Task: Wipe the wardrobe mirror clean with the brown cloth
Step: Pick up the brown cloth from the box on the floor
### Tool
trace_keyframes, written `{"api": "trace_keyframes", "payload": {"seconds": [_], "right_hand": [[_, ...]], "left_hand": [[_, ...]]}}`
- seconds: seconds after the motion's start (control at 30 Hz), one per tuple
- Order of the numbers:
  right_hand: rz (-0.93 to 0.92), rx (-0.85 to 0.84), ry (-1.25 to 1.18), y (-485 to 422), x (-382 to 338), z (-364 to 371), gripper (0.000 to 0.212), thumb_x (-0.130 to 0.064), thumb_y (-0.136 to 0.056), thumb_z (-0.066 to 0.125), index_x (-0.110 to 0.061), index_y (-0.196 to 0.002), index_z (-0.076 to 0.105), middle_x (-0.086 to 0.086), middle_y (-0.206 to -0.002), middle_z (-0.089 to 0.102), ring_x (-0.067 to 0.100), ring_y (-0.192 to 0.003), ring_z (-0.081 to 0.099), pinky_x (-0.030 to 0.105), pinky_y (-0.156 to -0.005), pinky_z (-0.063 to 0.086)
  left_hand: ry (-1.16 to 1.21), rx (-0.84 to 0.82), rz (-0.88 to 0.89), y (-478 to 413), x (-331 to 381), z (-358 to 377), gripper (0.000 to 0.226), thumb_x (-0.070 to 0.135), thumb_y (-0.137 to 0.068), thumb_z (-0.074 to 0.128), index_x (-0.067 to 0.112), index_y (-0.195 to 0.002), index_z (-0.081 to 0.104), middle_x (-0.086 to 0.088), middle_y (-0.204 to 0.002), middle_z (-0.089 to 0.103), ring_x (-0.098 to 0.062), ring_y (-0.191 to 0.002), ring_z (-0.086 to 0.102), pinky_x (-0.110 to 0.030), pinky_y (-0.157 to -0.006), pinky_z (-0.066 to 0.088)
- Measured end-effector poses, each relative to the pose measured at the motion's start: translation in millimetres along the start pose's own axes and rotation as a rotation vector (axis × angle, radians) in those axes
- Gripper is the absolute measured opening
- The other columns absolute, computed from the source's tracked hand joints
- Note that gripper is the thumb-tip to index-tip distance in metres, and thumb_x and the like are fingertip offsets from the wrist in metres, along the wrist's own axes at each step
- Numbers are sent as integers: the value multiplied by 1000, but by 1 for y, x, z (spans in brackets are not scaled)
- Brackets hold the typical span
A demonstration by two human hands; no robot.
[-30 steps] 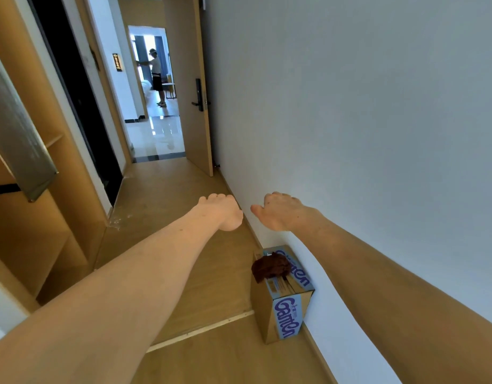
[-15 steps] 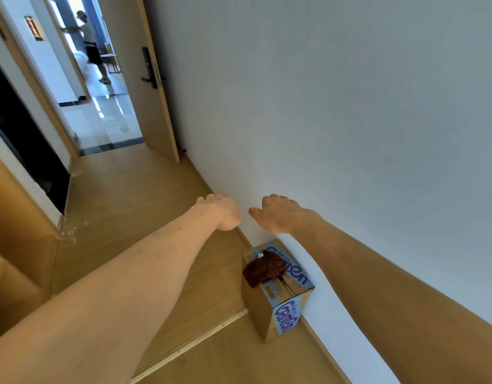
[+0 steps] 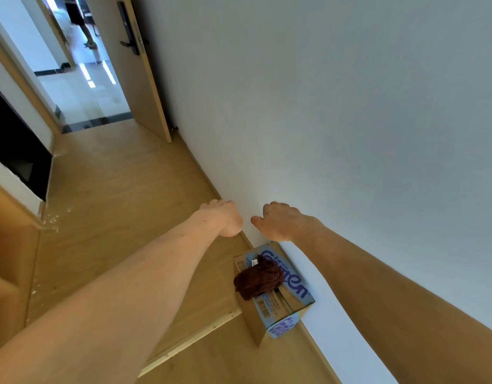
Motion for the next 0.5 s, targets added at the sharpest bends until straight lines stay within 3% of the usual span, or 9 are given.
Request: {"api": "trace_keyframes", "payload": {"seconds": [0.3,0.5], "right_hand": [[-10,-160,-23,-81,29,54,47,-41,-99,27,-7,-122,49,14,-123,50,28,-111,46,36,-87,35],[26,-226,-69,-122,45,94,49,-43,-98,28,-9,-124,51,13,-127,50,30,-113,47,38,-88,38]], "left_hand": [[54,-142,9,-81,5,39,48,33,-102,30,5,-140,35,-14,-146,36,-30,-131,36,-40,-105,32],[116,-214,34,-136,8,77,50,33,-101,33,3,-141,34,-16,-144,38,-30,-127,41,-39,-99,38]]}}
Point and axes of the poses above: each hand's wrist, its own y-axis away from the middle knuckle, its own z-axis out of the palm, x = y × z, the point moved 3 cm from there along -y, towards the middle knuckle
